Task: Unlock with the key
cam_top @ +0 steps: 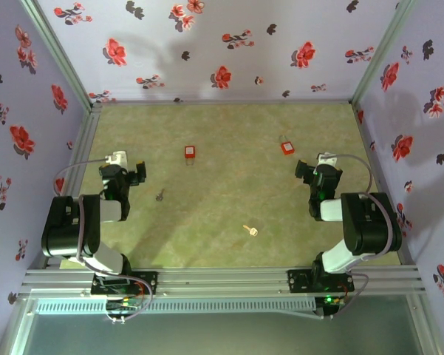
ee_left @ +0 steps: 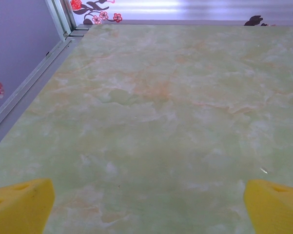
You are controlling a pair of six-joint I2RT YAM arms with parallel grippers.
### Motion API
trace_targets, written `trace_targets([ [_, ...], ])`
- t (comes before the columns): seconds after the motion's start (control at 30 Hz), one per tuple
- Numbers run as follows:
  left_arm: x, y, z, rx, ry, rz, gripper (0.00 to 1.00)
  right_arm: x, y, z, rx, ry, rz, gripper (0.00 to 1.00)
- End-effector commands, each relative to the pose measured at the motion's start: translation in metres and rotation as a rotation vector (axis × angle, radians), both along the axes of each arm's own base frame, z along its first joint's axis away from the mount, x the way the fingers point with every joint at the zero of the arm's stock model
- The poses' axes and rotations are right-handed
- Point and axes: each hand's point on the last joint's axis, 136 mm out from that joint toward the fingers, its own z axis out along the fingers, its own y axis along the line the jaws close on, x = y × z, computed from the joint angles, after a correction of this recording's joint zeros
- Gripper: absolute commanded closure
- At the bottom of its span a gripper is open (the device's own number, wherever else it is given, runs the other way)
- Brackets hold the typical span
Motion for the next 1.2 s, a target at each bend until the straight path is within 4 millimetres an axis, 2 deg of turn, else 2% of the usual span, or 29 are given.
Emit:
trace_targets([
  [0.0,-0.006,-0.008,0.032,0.058,-0.044,-0.001,0.0,-0.002,0.001,0.042,-0.06,-0.02,-0.026,0.01],
  [0.07,-0.012,-0.013,0.055,0.094,-0.059,0.016,0.0,-0.009,0.007,0.067,-0.065,-0.005,-0.023,0.01],
  [0.1,-0.014,-0.015,0.068,0.076,-0.077,0.029,0.0,-0.014,0.006,0.078,-0.066,0.005,-0.054,0.01],
  [0.17,-0.02,-0.025,0.09,-0.004,-0.097,0.016,0.0,-0.023,0.017,0.094,0.003,0.028,-0.034,0.01],
  [0.27,-0.031,-0.043,0.118,-0.133,-0.077,0.0,0.0,-0.04,0.042,0.106,0.114,0.1,0.042,0.01],
  [0.33,-0.039,-0.068,0.134,-0.266,-0.029,-0.063,0.0,-0.055,0.063,0.109,0.217,0.182,0.104,0.01],
  [0.4,-0.049,-0.097,0.141,-0.38,0.041,-0.132,0.0,-0.075,0.08,0.103,0.297,0.28,0.14,0.01],
  [0.5,-0.071,-0.149,0.135,-0.499,0.184,-0.252,0.0,-0.105,0.111,0.082,0.404,0.425,0.2,0.05],
  [0.63,-0.103,-0.209,0.106,-0.579,0.394,-0.354,0.0,-0.145,0.148,0.046,0.445,0.613,0.241,0.14],
  [0.73,-0.126,-0.246,0.083,-0.616,0.52,-0.397,0.01,-0.167,0.177,0.023,0.395,0.7,0.296,0.19],
  [0.8,-0.138,-0.266,0.073,-0.623,0.568,-0.428,0.01,-0.178,0.192,0.007,0.372,0.743,0.323,0.27],
  [0.97,-0.153,-0.29,0.048,-0.639,0.627,-0.452,0.05,-0.198,0.223,-0.03,0.352,0.823,0.365,0.42],
  [1.03,-0.156,-0.293,0.046,-0.654,0.627,-0.459,0.06,-0.2,0.224,-0.04,0.312,0.85,0.346,0.48],
  [1.17,-0.156,-0.294,0.046,-0.673,0.617,-0.459,0.07,-0.201,0.224,-0.051,0.276,0.86,0.325,0.53],
])
